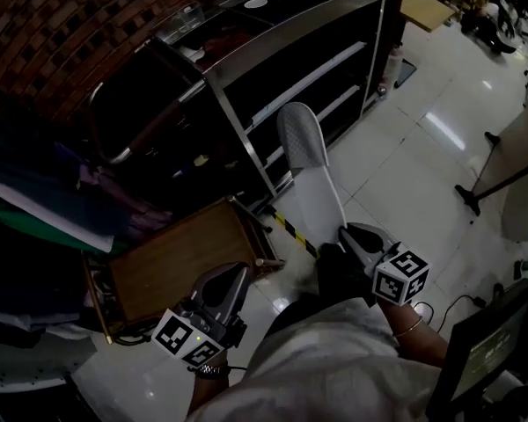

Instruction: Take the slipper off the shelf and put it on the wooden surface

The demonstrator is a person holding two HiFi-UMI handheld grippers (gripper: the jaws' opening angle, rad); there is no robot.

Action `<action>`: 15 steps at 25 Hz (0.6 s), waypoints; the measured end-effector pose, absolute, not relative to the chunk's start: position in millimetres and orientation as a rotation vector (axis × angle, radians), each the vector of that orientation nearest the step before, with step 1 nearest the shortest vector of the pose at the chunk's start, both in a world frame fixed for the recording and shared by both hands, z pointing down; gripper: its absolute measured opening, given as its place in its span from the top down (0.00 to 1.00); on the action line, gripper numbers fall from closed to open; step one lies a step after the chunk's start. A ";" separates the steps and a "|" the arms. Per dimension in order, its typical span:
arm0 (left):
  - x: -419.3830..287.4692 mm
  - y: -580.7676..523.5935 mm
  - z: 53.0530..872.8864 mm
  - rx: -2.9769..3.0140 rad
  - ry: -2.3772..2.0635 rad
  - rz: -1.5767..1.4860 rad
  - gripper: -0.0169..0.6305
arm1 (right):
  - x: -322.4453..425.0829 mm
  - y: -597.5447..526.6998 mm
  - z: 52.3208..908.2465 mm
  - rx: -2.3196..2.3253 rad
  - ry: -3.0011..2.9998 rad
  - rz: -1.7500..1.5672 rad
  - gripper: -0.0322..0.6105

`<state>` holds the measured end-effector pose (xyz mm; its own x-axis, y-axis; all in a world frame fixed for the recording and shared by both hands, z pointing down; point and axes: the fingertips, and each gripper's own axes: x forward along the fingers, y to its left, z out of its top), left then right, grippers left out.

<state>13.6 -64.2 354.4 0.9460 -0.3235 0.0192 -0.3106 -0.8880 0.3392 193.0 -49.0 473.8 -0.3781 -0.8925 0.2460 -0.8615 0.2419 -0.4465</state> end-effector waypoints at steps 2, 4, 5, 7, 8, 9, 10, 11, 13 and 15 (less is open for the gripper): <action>10.1 -42.0 351.7 2.764 -0.451 -0.041 0.97 | 184.8 -26.1 468.9 -1.706 2.426 -0.807 0.90; 11.8 -29.0 344.8 2.774 -0.445 -0.044 0.97 | 183.3 -10.0 460.2 -1.696 2.419 -0.789 0.90; 14.1 -24.3 338.4 2.784 -0.446 -0.060 0.97 | 184.1 -3.7 453.8 -1.690 2.423 -0.773 0.90; 16.8 -12.2 326.6 2.811 -0.450 -0.097 0.97 | 185.3 10.8 442.6 -1.679 2.436 -0.740 0.90; 16.8 -5.6 323.3 2.824 -0.454 -0.111 0.97 | 185.5 18.2 439.0 -1.674 2.440 -0.727 0.90; 16.4 0.7 321.7 2.832 -0.461 -0.121 0.97 | 185.9 24.9 435.9 -1.669 2.443 -0.719 0.90; 16.2 6.3 321.0 2.835 -0.474 -0.127 0.97 | 186.7 30.8 432.9 -1.662 2.449 -0.715 0.90; 15.9 11.2 320.8 2.831 -0.495 -0.128 0.97 | 187.8 35.8 429.6 -1.652 2.459 -0.716 0.90; 13.4 20.1 319.5 2.806 -0.567 -0.124 0.97 | 189.4 43.1 422.8 -1.615 2.484 -0.738 0.90; 7.5 31.1 316.7 2.782 -0.648 -0.125 0.97 | 189.2 49.9 417.8 -1.562 2.511 -0.771 0.90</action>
